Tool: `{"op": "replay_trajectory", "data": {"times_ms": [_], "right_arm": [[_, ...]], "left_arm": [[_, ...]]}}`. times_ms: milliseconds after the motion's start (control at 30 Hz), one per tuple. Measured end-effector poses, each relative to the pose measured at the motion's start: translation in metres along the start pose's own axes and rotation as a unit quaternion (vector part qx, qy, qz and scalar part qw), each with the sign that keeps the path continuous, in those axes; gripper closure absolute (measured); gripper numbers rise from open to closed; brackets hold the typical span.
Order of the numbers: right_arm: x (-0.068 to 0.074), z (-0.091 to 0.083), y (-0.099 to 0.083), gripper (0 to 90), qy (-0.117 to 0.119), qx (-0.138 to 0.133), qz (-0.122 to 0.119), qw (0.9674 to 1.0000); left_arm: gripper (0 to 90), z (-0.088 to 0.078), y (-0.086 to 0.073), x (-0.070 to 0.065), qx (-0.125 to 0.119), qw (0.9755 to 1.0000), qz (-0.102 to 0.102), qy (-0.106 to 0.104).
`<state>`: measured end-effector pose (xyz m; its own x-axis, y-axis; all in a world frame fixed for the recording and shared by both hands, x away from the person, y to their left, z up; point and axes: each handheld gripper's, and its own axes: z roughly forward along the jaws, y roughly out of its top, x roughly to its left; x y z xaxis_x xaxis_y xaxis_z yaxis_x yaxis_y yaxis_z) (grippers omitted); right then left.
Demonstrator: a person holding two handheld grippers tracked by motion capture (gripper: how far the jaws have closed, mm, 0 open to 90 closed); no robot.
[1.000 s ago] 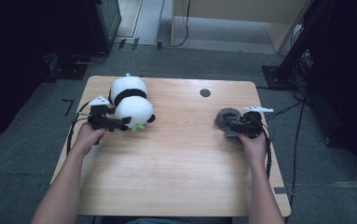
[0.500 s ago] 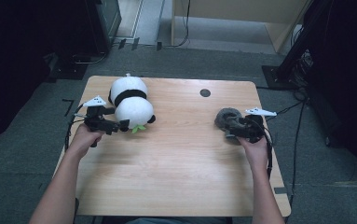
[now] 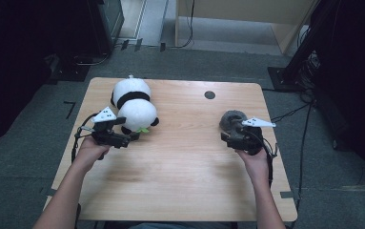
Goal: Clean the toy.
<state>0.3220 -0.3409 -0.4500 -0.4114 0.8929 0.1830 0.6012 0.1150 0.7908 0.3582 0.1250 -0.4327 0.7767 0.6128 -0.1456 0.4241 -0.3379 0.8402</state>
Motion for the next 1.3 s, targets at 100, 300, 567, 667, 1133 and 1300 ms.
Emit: {"op": "replay_trajectory", "data": {"times_ms": [100,300,567,667,1133,1300], "right_arm": [[0.006,0.000,-0.004,25.2,0.004,0.002,-0.007,1.0000],[0.021,0.005,-0.015,25.2,0.025,0.009,-0.008,0.9996],[0.042,0.021,-0.022,26.2,0.041,0.029,-0.045,0.9977],[0.046,0.028,-0.025,26.2,0.037,0.036,-0.056,0.9971],[0.056,0.056,-0.040,30.8,0.000,0.087,-0.083,0.9928],[0.057,0.064,-0.045,30.7,-0.009,0.101,-0.087,0.9910]], "left_arm": [[6.8,0.005,-0.001,-0.008,0.005,0.9999,0.000,-0.009],[6.9,0.019,-0.008,-0.021,0.010,0.9999,-0.004,0.009],[13.5,0.040,-0.019,-0.035,0.019,0.9997,0.007,-0.011],[13.5,0.049,-0.024,-0.039,0.025,0.9993,0.018,-0.021],[13.6,0.075,-0.041,-0.045,0.085,0.9951,0.046,-0.021],[13.6,0.080,-0.045,-0.040,0.100,0.9941,0.034,-0.024]]}}
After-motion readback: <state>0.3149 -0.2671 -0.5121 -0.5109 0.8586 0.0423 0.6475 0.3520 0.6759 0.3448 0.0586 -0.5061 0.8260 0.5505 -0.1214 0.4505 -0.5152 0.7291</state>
